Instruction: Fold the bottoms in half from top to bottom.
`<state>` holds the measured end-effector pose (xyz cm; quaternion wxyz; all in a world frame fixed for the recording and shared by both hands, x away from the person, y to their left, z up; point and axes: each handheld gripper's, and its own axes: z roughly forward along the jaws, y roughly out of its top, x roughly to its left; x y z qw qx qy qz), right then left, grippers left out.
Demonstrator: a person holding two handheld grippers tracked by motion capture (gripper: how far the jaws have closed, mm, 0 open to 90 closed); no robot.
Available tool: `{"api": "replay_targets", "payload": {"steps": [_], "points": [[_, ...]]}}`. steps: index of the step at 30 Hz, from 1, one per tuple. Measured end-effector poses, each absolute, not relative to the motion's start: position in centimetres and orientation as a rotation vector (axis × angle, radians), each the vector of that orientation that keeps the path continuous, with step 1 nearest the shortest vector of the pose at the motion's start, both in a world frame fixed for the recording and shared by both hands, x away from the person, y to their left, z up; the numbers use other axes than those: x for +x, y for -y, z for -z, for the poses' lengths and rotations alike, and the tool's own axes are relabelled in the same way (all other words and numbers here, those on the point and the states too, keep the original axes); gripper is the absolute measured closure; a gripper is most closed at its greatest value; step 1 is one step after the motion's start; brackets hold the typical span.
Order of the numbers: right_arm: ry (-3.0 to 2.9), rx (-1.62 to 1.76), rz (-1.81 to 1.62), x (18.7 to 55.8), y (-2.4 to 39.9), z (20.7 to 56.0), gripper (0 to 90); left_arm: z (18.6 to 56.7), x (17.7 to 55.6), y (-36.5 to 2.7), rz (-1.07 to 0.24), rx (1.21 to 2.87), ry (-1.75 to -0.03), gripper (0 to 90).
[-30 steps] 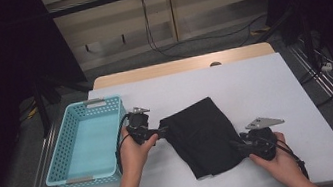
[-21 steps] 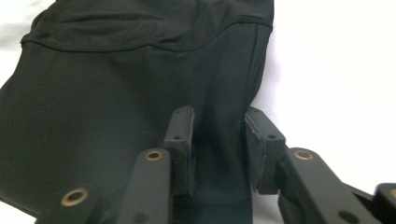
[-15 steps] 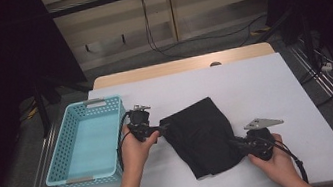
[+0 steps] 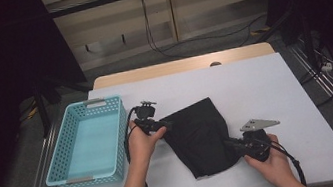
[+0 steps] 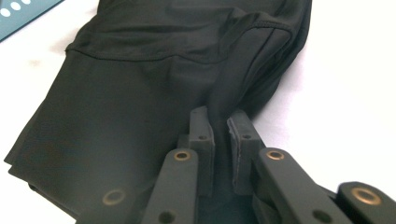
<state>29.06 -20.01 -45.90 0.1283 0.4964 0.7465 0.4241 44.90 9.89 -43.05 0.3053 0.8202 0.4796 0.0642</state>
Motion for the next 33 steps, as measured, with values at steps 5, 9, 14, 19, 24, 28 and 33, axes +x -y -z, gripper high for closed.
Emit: {"api": "replay_targets", "payload": {"steps": [5,9,14,19,24,28,33], "points": [[-2.170,1.422,-1.220,29.0,20.2,45.7,82.4,44.0,45.5,-9.5,-0.155,2.192,-1.335,14.1],[-2.167,1.408,-1.213,28.8,20.3,45.5,82.4,43.7,45.3,-9.0,-0.194,2.250,-1.345,24.1],[-2.167,1.404,-1.215,28.8,20.1,45.5,82.4,43.2,45.0,-8.3,-0.170,2.299,-1.347,44.2],[-2.166,1.400,-1.208,28.7,20.0,45.5,82.5,42.9,45.2,-7.5,-0.047,2.312,-1.358,77.7],[-2.153,1.375,-1.200,28.6,19.9,45.1,82.7,42.0,46.1,-7.1,0.018,2.384,-1.386,80.5],[-2.129,1.323,-1.196,28.4,19.6,44.6,82.9,40.6,46.7,-7.3,0.059,2.434,-1.420,81.4],[-2.128,1.287,-1.215,28.3,19.1,43.9,82.9,38.8,47.3,-7.3,0.081,2.502,-1.419,81.5]]}}
